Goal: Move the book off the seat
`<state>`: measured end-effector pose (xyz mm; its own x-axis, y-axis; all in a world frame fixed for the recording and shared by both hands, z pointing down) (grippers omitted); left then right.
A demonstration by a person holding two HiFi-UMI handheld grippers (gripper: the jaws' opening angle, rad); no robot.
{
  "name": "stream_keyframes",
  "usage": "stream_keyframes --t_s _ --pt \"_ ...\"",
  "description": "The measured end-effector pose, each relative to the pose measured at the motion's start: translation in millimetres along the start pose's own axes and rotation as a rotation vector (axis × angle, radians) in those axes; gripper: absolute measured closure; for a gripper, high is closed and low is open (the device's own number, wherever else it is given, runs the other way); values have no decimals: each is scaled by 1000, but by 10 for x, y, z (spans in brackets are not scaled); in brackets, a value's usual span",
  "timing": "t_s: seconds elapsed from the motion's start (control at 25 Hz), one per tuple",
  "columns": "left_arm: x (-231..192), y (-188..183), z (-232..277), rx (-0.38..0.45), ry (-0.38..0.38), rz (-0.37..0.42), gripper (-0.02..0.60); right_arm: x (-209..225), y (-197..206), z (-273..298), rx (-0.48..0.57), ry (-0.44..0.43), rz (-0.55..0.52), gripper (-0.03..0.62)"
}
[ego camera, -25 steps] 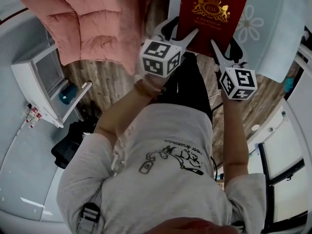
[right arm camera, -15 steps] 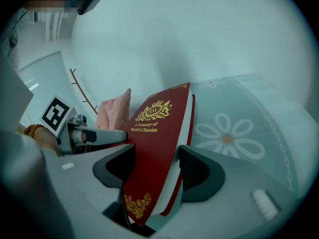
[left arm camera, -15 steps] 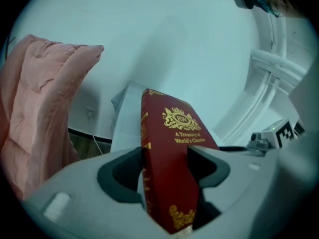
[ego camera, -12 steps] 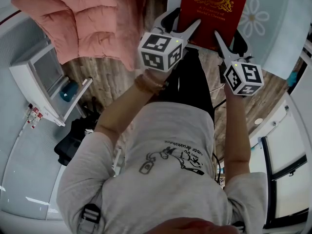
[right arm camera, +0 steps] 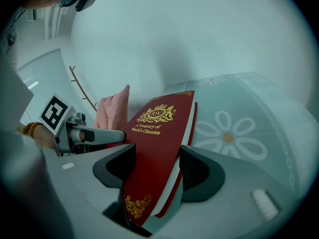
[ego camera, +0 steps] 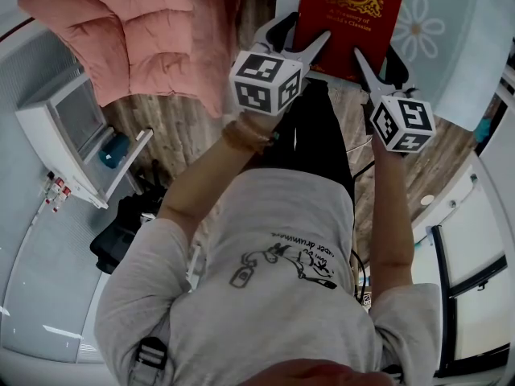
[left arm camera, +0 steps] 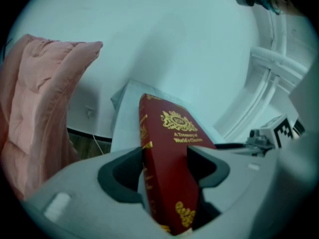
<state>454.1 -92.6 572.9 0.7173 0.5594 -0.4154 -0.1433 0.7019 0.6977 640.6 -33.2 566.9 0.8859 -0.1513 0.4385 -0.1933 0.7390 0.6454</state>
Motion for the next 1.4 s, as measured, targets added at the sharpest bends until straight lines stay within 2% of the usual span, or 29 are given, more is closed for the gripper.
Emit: stream_keyframes --t_s 0.4,0.92,1.04,1.28,1.4 --pt "-3 0 2 -9 1 28 304 11 8 17 -10 8 -7 312" --pt "8 -44 -40 -27 1 47 311 -45 -70 -33 -23 49 -95 301" --pt "14 -91 -94 -20 -2 64 336 -56 -110 -82 -9 62 -114 308" --pt "65 -227 -186 2 5 95 341 -87 -260 -182 38 57 -146 320" --pt "127 -319 -265 15 9 105 348 -150 -389 -275 68 52 -171 346"
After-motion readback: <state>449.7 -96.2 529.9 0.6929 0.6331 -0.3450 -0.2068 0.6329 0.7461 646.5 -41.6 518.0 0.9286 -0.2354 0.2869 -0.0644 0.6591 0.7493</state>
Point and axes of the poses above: the fingertips, and each gripper's own axes: z forward along the fingers, x to its right, y out of its underside, the point moved 8 cm from there along -z, backward along the fingers, and after that the axes turned 5 degrees about z, right-handed, at the moved point
